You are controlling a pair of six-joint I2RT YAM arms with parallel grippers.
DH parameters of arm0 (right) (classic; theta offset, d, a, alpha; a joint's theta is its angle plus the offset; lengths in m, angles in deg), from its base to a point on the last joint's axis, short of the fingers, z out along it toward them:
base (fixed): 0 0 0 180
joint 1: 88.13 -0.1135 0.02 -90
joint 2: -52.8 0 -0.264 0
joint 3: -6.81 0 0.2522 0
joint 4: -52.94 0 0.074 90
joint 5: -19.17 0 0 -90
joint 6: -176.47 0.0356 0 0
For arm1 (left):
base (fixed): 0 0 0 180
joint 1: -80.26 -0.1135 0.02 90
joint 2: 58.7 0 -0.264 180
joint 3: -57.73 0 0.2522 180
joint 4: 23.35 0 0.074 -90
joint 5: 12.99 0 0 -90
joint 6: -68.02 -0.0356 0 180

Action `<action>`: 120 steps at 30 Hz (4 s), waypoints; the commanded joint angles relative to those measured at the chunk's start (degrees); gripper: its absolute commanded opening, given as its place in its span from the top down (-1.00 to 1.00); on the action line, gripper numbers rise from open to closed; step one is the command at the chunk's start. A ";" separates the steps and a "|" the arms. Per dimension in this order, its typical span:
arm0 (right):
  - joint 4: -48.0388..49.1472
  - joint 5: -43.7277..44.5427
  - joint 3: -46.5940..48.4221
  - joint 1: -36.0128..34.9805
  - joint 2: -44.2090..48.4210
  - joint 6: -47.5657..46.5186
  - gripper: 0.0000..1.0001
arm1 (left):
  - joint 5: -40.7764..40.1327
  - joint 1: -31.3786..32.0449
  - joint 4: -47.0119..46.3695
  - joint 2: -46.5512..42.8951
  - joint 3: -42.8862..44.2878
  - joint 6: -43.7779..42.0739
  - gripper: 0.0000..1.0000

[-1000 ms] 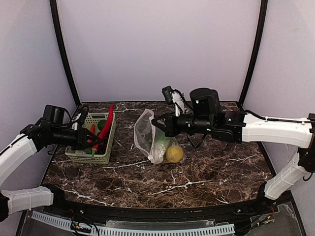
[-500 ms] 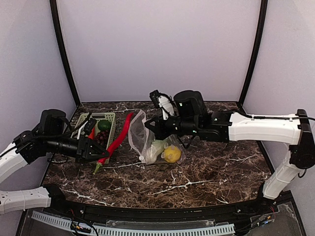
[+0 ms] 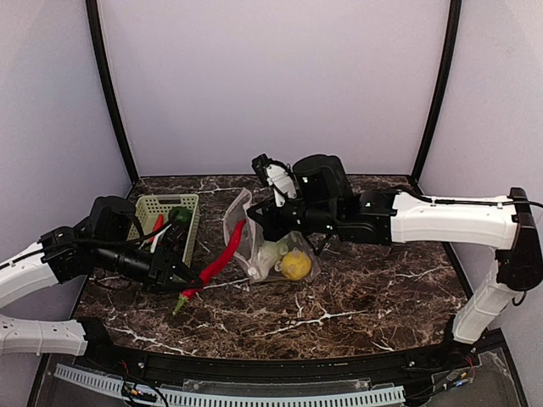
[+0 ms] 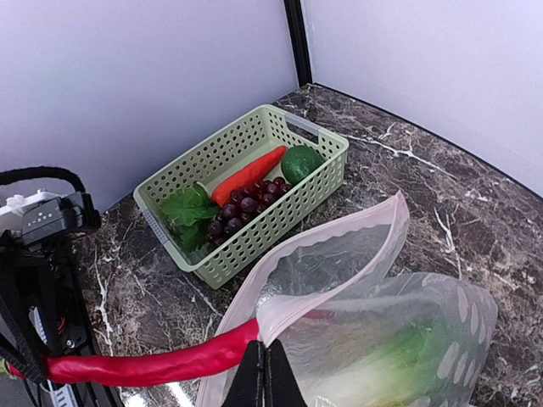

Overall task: Place the food in the zip-top bag and seal the zipper
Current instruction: Place the fake vegetable in the zipper food storage bag.

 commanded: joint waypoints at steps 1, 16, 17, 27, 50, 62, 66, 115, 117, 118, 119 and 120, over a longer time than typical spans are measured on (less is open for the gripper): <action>0.47 0.78 2.59 -2.12 -0.33 -4.17 1.00 | 0.28 0.31 -1.51 1.02 -1.04 -0.21 0.73; -1.37 2.36 4.40 -8.93 -2.99 -8.57 1.00 | 0.26 0.25 -4.56 8.49 1.92 -2.69 0.73; -1.31 2.35 4.32 -9.19 -3.16 -8.25 1.00 | -0.01 0.22 -4.80 8.99 2.31 -2.58 0.73; -0.10 3.70 2.90 -10.69 -4.00 -0.50 1.00 | -3.02 -1.93 -12.59 11.04 1.30 0.45 0.73; 3.29 1.53 2.26 -10.72 -1.99 15.33 1.00 | -15.69 -2.24 -24.16 21.99 2.57 -1.22 0.75; 3.02 3.37 3.69 -10.74 -2.88 17.15 1.00 | -18.92 -2.20 -29.09 27.37 3.42 -1.72 0.75; 3.05 4.01 3.56 -10.73 -3.05 17.83 1.00 | -20.31 -2.24 -31.24 28.21 3.59 -0.91 0.75; 1.73 11.11 2.02 -8.48 -0.67 20.55 1.00 | -22.34 3.60 -11.10 16.22 7.43 -14.37 -0.07; 1.37 11.82 1.74 -8.41 -0.24 20.22 1.00 | -22.68 3.60 -8.19 15.09 9.08 -15.66 -0.12; 1.27 12.08 1.61 -8.32 0.03 19.95 1.00 | -22.65 3.49 -7.37 14.33 10.03 -16.28 -0.15; 1.14 12.30 1.44 -8.24 0.24 19.85 1.00 | -22.55 3.50 -5.96 13.99 10.44 -16.56 -0.16; 1.01 12.59 1.33 -8.15 0.54 19.69 1.00 | -22.40 3.51 -5.28 13.27 11.23 -16.99 -0.18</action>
